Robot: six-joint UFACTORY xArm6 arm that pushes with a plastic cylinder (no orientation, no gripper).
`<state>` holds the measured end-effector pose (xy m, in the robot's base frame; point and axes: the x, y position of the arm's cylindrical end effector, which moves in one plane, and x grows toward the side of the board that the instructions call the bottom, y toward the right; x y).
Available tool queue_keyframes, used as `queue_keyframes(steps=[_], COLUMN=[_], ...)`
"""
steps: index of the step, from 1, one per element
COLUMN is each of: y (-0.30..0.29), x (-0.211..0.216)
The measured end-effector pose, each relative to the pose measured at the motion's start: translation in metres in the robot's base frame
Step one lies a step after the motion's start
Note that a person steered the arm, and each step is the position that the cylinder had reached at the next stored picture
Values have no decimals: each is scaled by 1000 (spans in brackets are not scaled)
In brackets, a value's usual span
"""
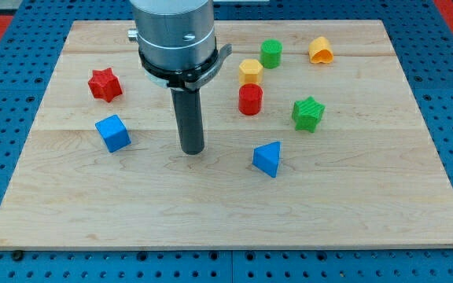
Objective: Place the red star diagonally to the blue cube
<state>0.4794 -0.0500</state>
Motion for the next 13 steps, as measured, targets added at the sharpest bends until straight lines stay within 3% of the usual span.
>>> queue_keyframes(steps=[1, 2, 4, 5, 7, 8, 10, 12, 13], y=[2, -4, -143, -161, -93, -117, -126, -157, -151], x=[-4, 21, 21, -8, -22, -14, 52, 53, 78])
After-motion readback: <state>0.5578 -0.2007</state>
